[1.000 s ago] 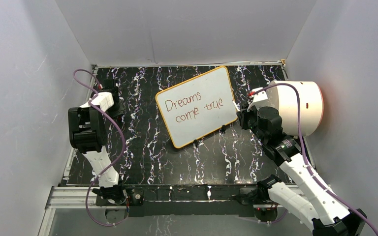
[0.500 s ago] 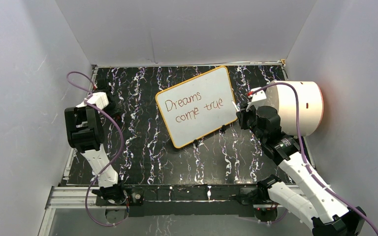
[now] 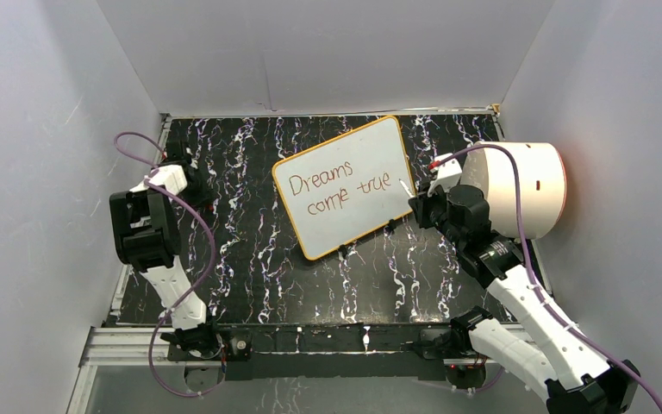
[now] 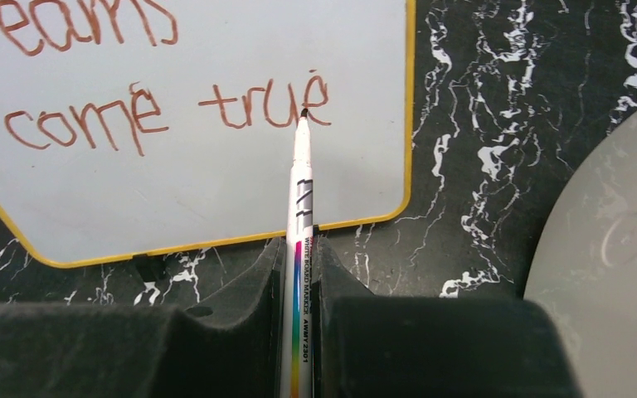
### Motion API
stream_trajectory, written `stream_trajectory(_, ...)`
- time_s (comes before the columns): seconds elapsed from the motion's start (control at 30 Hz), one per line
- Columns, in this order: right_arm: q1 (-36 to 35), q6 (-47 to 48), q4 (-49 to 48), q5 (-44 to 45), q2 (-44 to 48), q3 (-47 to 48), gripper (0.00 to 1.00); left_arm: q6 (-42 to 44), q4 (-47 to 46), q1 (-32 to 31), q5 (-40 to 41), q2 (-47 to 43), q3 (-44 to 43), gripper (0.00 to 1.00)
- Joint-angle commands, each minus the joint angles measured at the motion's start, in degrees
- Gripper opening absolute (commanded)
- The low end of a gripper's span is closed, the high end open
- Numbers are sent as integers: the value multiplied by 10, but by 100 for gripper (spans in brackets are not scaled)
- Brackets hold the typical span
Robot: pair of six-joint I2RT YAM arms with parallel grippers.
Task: Write a sentence on the whiteboard
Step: Pick up the pen cap from the center of the board, then close the pen cap.
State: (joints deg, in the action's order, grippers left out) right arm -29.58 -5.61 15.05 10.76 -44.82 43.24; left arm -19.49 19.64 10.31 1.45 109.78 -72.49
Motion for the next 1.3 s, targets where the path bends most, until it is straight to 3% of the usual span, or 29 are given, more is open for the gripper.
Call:
stream_trajectory(0.0,2,9,-36,-58,-3,9,0,-33,37,-4,-79,-64,37,0)
stream_trajectory(0.43,-34,-27,-114,-172,3,-31,0,-153,-75,-4,-215,-335,206,0)
stream_trajectory(0.6,-93,-45,-163,-156,12,-44,0,-200,-126,-9,-237,-472,257,0)
stream_trajectory(0.8,-193,-48,-222,-72,6,-57,0,-267,-170,-19,-276,-593,288,0)
stream_trajectory(0.93,-250,-46,-275,-33,-3,-68,0,-321,-227,-62,-290,-623,306,0)
stream_trajectory(1.1,-312,-34,-361,4,-20,-83,0,-342,-285,-173,-214,-661,314,0)
stream_trajectory(1.27,-358,-7,-457,37,-38,-107,0,-386,-367,-230,-200,-658,338,0)
